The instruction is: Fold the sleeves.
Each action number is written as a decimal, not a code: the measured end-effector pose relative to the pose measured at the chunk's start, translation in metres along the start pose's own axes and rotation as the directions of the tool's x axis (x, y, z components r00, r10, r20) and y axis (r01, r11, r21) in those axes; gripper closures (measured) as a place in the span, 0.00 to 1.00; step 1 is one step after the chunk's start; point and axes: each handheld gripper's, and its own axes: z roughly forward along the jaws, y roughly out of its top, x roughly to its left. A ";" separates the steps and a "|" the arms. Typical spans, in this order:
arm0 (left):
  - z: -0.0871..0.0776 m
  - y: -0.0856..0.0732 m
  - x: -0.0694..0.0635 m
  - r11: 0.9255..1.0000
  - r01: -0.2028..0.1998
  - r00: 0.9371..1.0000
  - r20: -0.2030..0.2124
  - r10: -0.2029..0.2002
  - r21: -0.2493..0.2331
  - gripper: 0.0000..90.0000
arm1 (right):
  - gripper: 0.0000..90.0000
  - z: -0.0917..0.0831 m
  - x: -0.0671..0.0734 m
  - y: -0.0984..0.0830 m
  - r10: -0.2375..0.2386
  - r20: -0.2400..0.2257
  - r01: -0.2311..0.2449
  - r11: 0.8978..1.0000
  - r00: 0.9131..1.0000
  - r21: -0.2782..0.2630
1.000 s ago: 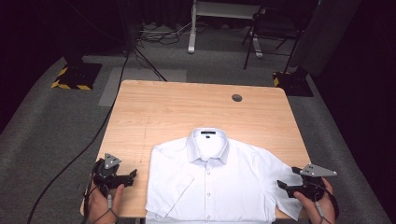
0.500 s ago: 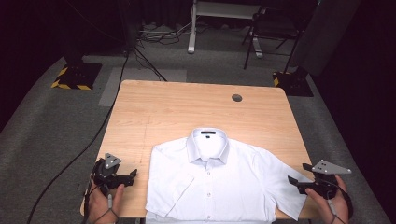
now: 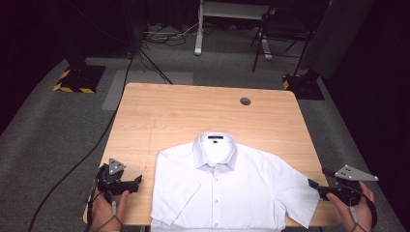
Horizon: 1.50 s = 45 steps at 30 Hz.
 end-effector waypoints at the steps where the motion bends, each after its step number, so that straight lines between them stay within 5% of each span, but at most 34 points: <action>1: 0.000 0.000 0.000 1.000 -0.001 1.000 0.001 0.001 0.001 0.09 | 0.28 0.000 -0.001 -0.002 0.003 0.004 -0.003 1.000 1.000 0.002; 22: 0.000 0.000 0.000 1.000 -0.001 1.000 0.001 0.001 0.001 0.09 | 0.40 0.019 -0.007 -0.035 0.109 0.044 -0.112 0.991 0.993 0.075; 26: 0.000 0.000 0.000 1.000 -0.001 1.000 0.001 0.001 0.001 0.09 | 0.56 0.018 -0.006 -0.036 0.133 0.020 -0.134 0.989 0.991 0.061; 32: 0.000 0.000 0.000 1.000 -0.001 1.000 0.001 0.001 0.001 0.09 | 0.96 0.018 0.002 -0.035 0.125 -0.027 -0.124 0.991 0.992 0.051; 45: 0.000 0.000 0.000 1.000 -0.001 1.000 0.000 0.001 0.001 0.09 | 1.00 0.002 0.012 -0.020 0.095 0.002 -0.095 0.995 0.995 -0.002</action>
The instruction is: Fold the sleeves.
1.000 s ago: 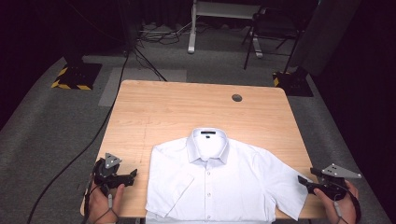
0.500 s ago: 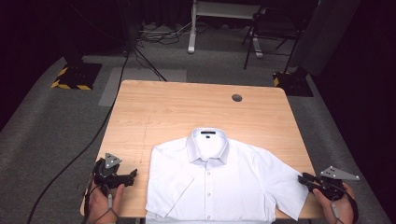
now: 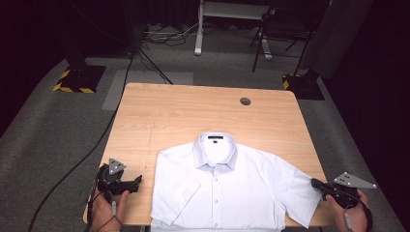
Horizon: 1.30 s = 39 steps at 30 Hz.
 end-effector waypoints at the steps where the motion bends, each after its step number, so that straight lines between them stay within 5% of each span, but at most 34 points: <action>1: 0.000 0.000 0.000 1.000 0.001 1.000 0.000 -0.001 0.000 0.09 | 1.00 -0.002 0.001 0.003 -0.001 -0.001 0.001 1.000 1.000 -0.007; 21: 0.000 0.000 0.000 1.000 0.004 1.000 -0.002 -0.004 -0.001 0.09 | 1.00 -0.020 0.043 0.056 -0.119 -0.074 0.110 0.988 0.990 -0.113; 39: 0.000 0.000 -0.001 1.000 0.005 1.000 -0.003 -0.005 -0.002 0.09 | 1.00 -0.002 0.083 0.090 -0.210 -0.151 0.193 0.973 0.966 -0.124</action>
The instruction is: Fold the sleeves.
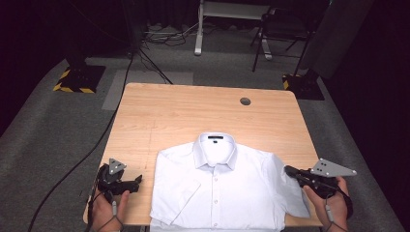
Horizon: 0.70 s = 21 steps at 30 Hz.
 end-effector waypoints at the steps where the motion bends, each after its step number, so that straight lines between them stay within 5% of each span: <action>1: 0.000 0.000 0.000 1.000 0.000 1.000 0.000 0.000 0.000 0.09 | 1.00 0.001 0.001 0.001 -0.002 -0.002 0.002 1.000 1.000 0.000; 21: 0.000 0.000 0.000 1.000 -0.001 1.000 0.001 0.001 -0.001 0.09 | 1.00 0.026 0.023 0.020 -0.044 -0.062 0.044 0.999 0.997 0.008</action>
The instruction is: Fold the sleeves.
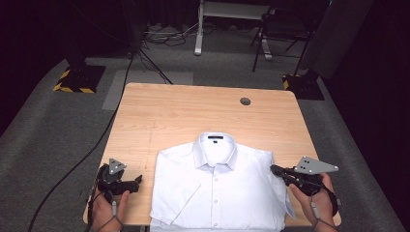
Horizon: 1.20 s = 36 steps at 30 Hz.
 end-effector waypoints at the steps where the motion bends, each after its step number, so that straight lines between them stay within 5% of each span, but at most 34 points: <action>1: 0.000 0.000 0.000 1.000 0.000 1.000 0.000 0.000 0.000 0.09 | 1.00 0.002 0.001 0.001 -0.002 -0.003 0.002 1.000 1.000 0.001; 22: 0.000 0.000 0.000 1.000 0.000 1.000 0.000 0.000 0.000 0.09 | 0.97 0.035 0.014 0.008 -0.013 -0.056 0.015 0.999 0.998 0.029; 24: 0.000 0.000 0.000 1.000 0.000 1.000 0.000 0.000 0.000 0.09 | 0.78 0.040 0.016 0.009 0.001 -0.099 0.001 1.000 0.995 0.017; 26: 0.000 0.000 0.000 1.000 0.000 1.000 0.000 0.000 0.000 0.09 | 0.55 0.047 0.018 0.009 0.050 -0.175 -0.061 0.996 0.983 -0.058; 28: 0.000 0.000 0.000 1.000 -0.001 1.000 0.001 0.001 0.000 0.09 | 0.51 0.049 0.019 0.010 0.043 -0.196 -0.056 0.996 0.980 -0.064; 36: 0.000 0.000 0.000 1.000 0.000 1.000 0.001 0.000 0.000 0.09 | 0.39 0.036 0.010 0.010 0.045 -0.145 -0.061 0.992 0.988 -0.110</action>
